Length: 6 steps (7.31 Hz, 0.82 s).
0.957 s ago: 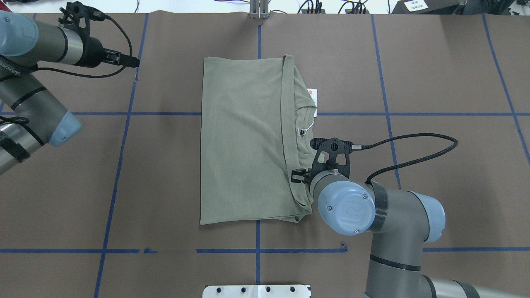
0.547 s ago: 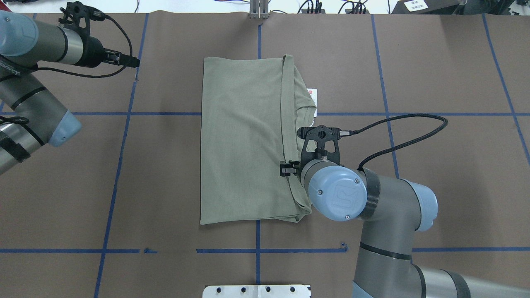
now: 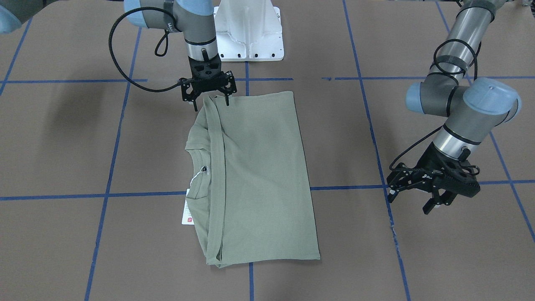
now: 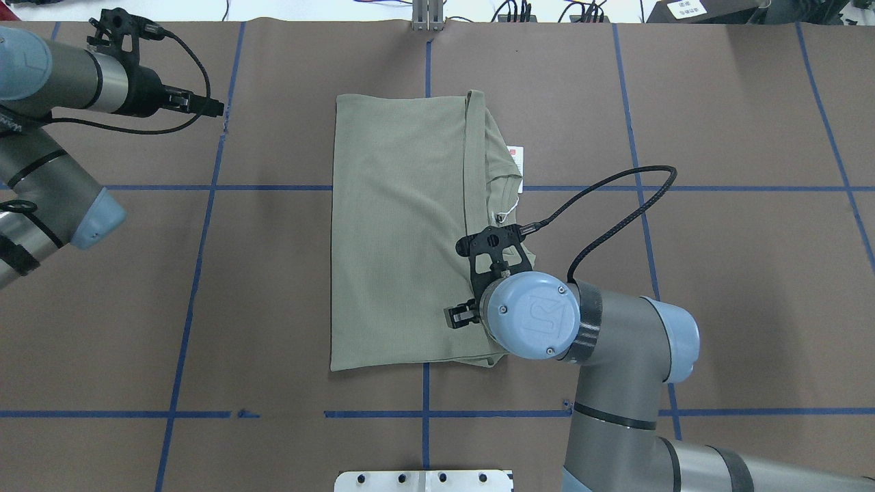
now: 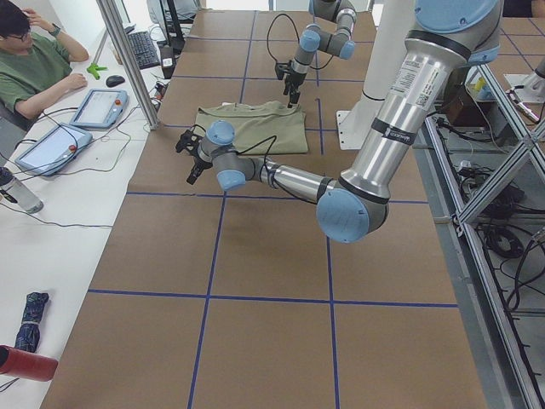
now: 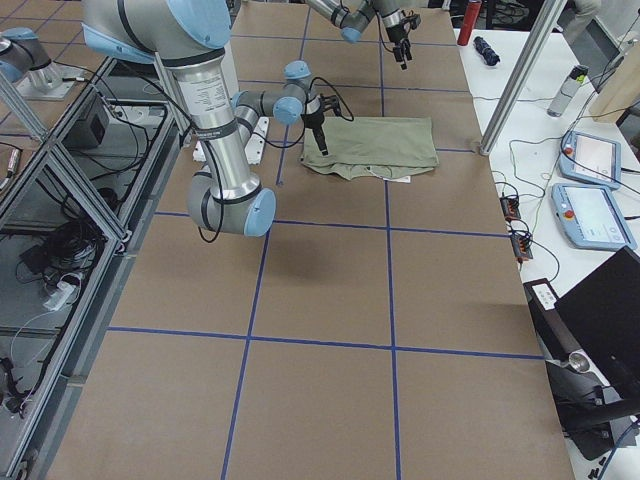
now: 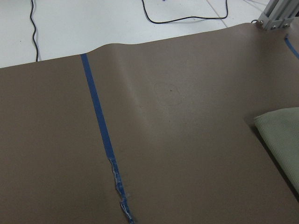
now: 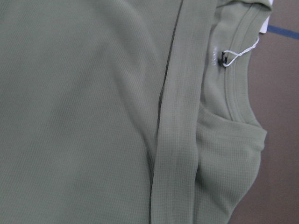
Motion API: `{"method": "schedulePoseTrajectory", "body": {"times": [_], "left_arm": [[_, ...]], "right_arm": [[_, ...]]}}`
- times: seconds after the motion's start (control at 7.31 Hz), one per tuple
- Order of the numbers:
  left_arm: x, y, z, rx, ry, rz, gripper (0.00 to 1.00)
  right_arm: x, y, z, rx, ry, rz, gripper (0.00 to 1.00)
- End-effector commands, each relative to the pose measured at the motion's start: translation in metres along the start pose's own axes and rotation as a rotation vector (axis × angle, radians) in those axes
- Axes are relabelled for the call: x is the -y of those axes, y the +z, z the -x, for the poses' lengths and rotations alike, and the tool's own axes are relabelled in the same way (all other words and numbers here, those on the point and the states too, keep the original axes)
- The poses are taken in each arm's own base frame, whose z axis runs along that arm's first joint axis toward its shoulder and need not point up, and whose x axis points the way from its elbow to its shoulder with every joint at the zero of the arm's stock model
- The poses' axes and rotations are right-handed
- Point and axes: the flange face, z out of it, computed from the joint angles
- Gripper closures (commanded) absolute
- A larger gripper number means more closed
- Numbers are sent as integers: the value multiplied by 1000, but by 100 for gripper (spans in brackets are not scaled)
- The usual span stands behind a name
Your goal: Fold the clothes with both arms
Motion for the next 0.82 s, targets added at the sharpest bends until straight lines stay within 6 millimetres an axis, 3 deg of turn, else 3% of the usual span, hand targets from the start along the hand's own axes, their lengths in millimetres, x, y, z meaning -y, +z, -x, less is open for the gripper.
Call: {"method": "schedulePoseTrajectory", "body": {"times": [0.0,0.14,0.55,0.68], "left_arm": [[-3,0,1,1,-1,3,0],[-3,0,2,2,-1,4,0],[-3,0,2,2,-4,4,0],[-3,0,2,2,-2,2,0]], "right_arm": [[-24,16,13,-11,-62,36,17],[-23,18,8,-25,-95,39,33],[-23,22,3,-54,-121,26,40],[-23,23,2,-56,-121,26,53]]}}
